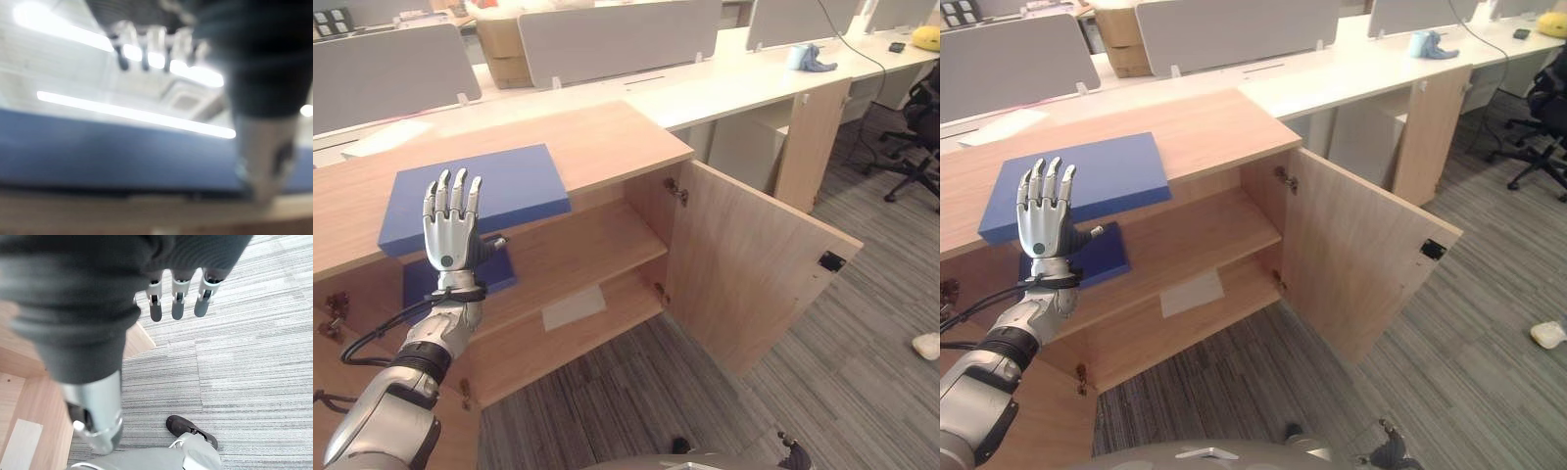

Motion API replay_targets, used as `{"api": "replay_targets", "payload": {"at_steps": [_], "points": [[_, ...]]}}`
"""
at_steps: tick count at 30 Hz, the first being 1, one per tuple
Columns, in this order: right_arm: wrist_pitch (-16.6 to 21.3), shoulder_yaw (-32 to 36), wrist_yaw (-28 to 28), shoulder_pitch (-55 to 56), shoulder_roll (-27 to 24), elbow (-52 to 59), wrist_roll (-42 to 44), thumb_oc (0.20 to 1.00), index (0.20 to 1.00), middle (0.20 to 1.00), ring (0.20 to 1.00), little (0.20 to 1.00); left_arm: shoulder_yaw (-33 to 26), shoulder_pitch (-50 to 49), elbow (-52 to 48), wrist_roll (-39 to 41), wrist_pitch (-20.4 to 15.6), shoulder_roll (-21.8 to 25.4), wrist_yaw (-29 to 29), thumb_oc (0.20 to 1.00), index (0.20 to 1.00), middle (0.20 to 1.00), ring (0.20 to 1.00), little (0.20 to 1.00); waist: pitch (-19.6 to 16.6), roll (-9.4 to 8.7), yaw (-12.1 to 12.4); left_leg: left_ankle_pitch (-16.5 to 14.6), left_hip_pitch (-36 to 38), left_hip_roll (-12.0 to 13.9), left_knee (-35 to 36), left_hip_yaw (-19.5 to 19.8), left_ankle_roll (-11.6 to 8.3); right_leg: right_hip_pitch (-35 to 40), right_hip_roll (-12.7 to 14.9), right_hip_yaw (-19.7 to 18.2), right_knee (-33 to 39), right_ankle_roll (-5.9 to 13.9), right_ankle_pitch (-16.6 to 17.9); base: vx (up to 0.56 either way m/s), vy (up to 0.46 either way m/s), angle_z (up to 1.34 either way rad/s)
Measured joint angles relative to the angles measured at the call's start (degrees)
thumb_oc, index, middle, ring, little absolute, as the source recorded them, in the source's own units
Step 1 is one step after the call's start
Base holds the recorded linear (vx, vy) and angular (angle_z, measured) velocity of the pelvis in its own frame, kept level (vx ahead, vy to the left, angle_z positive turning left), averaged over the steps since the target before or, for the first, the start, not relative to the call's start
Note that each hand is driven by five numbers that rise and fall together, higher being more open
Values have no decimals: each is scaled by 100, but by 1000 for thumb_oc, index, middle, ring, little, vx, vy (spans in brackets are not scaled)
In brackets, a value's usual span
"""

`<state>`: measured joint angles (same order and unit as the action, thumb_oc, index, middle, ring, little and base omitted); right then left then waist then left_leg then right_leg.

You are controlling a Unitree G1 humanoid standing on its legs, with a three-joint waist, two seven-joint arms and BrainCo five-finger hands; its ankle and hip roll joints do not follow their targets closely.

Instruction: Put the empty folder in the office cabinet

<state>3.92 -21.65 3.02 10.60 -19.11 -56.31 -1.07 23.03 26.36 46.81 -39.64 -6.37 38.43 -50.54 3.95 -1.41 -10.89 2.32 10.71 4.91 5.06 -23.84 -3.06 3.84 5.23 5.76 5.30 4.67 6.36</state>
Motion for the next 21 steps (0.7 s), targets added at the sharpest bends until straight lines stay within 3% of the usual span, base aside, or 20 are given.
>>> {"api": "replay_targets", "payload": {"at_steps": [15,16,17,18,19,21], "points": [[119,179,-81,-213,-119,-10,2,1000,1000,1000,1000,1000,18,203,563,563,219,125,854,1000,1000,1000,1000,1000,196,-47,17,-5,-26,-13,-1,-88,6,-75,-3,-84,-1,7,42,-3,12,-3],[121,179,-106,-213,-119,-11,2,1000,1000,1000,1000,1000,30,232,619,564,212,125,862,805,805,805,805,805,196,-47,19,-6,-14,-14,-1,-88,9,-61,-3,-83,-1,6,42,0,0,0],[121,179,-106,-213,-119,-11,2,1000,1000,1000,1000,1000,30,232,619,564,212,125,862,805,805,805,805,805,196,-47,19,-6,-14,-14,-1,-88,9,-61,-3,-83,-1,6,42,0,0,0],[122,179,-124,-222,-119,-10,2,1000,1000,1000,1000,1000,102,316,729,571,219,130,881,329,329,329,329,329,195,-49,25,-6,-12,-13,-1,-88,9,-58,-2,-82,-2,5,44,0,0,0],[122,180,-125,-226,-120,-11,2,1000,1000,1000,1000,1000,145,338,735,610,228,147,907,200,200,200,200,200,195,-48,29,-6,-13,-14,-1,-87,9,-58,0,-81,-3,5,45,0,0,0],[121,181,-129,-220,-119,-11,3,1000,1000,1000,1000,1000,150,427,712,734,209,147,869,200,200,200,200,200,191,-53,37,-6,-6,-17,-1,-86,9,-49,-1,-81,-17,-3,52,0,0,0]]}}
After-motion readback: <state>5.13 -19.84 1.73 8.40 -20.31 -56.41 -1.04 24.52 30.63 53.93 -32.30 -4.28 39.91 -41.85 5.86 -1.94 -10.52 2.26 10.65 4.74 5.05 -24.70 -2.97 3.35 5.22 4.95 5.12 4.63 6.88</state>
